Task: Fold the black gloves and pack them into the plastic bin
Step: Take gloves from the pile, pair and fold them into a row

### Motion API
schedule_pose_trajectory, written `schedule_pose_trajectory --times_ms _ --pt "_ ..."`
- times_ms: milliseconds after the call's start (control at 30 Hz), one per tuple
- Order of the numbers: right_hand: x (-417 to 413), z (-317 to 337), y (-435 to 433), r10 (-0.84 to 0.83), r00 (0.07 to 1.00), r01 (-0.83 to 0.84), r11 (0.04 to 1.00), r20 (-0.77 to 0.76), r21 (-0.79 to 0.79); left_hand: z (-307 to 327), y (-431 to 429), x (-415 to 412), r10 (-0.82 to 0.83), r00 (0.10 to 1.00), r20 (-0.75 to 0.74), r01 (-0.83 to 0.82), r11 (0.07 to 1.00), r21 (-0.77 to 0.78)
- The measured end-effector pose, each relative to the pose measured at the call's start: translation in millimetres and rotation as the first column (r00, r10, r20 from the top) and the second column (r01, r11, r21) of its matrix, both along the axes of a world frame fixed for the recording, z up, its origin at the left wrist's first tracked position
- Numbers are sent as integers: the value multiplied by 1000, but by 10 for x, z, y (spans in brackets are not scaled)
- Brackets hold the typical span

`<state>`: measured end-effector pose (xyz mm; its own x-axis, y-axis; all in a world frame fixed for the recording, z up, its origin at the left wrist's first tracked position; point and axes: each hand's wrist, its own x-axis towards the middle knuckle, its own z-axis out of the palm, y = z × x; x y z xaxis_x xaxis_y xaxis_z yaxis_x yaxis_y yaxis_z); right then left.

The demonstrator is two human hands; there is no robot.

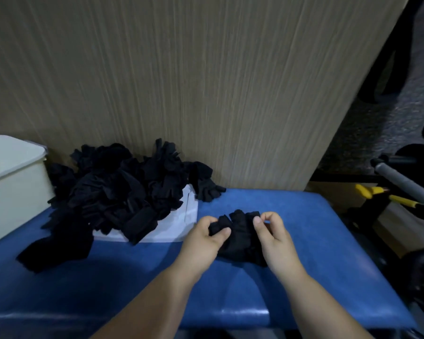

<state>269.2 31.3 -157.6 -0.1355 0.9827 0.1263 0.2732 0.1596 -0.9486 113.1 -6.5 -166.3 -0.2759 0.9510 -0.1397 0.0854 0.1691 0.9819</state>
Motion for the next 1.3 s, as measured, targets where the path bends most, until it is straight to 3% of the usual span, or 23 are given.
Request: schedule_pose_trajectory --times_ms 167,333,567,767,833,1067,1200,1300 --pt "159 8 -149 226 951 -258 956 -212 -139 90 -41 71 101 995 25 -102 994 47" --pt "273 -52 -207 341 916 -378 909 -210 -175 145 -68 130 142 990 0 -142 988 57" --pt "254 -127 -201 117 988 -124 989 -103 -74 116 -79 182 123 992 18 -124 992 27" --pt "206 -66 -214 30 962 -63 991 -270 -115 90 -110 180 -37 922 386 28 999 29" --pt "201 -59 -216 -17 942 -40 986 -334 -161 93 -120 200 -93 903 420 86 996 36" --pt "245 -74 -237 -66 956 -9 968 -287 -252 -2 -90 325 -76 963 258 82 997 -12" --pt "321 -113 -246 -103 982 65 971 -159 -228 -95 -72 362 -71 979 192 75 997 -15" --pt "391 -106 -259 -64 987 36 982 -146 -187 -168 -48 374 -52 984 170 53 999 -2"
